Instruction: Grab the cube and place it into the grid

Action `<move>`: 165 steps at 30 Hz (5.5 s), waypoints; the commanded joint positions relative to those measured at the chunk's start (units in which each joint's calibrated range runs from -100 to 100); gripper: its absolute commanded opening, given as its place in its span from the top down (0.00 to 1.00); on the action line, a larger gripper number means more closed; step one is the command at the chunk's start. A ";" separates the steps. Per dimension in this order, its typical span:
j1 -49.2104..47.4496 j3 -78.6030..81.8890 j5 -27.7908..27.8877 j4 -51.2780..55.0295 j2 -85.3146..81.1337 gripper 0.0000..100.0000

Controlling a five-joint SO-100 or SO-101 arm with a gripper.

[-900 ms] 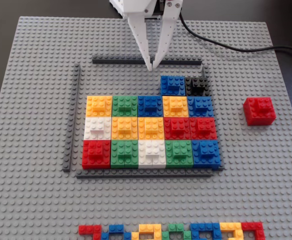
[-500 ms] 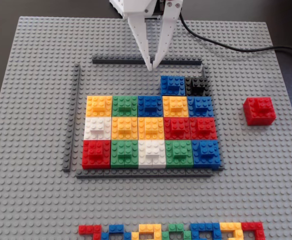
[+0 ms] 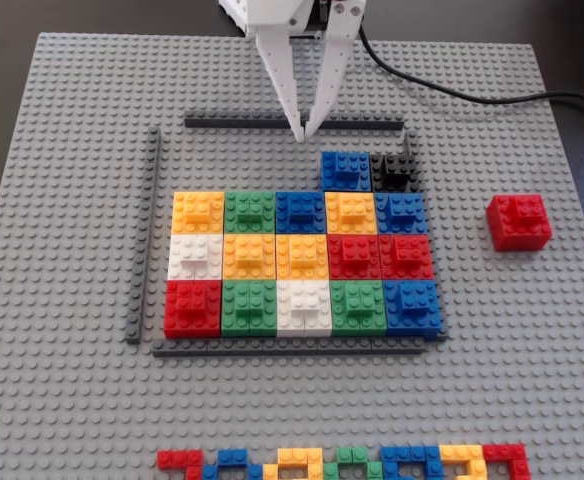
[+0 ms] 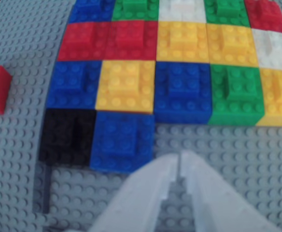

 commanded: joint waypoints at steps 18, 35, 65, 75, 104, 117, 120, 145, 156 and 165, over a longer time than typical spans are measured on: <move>-1.79 -27.75 -0.93 8.96 9.83 1.00; -13.95 -62.54 -7.23 18.49 36.91 1.00; -31.70 -111.48 -19.19 22.10 88.93 1.00; -31.04 -125.07 -18.46 23.27 105.36 1.00; -25.96 -139.30 -17.48 23.37 128.23 0.74; -25.59 -139.75 -17.63 22.59 131.33 0.74; -25.59 -140.12 -17.63 22.49 131.76 0.74; -25.07 -141.02 -17.83 21.81 133.56 0.74; -25.44 -140.84 -18.17 21.61 134.25 0.74; -25.66 -140.93 -18.27 21.51 134.33 0.78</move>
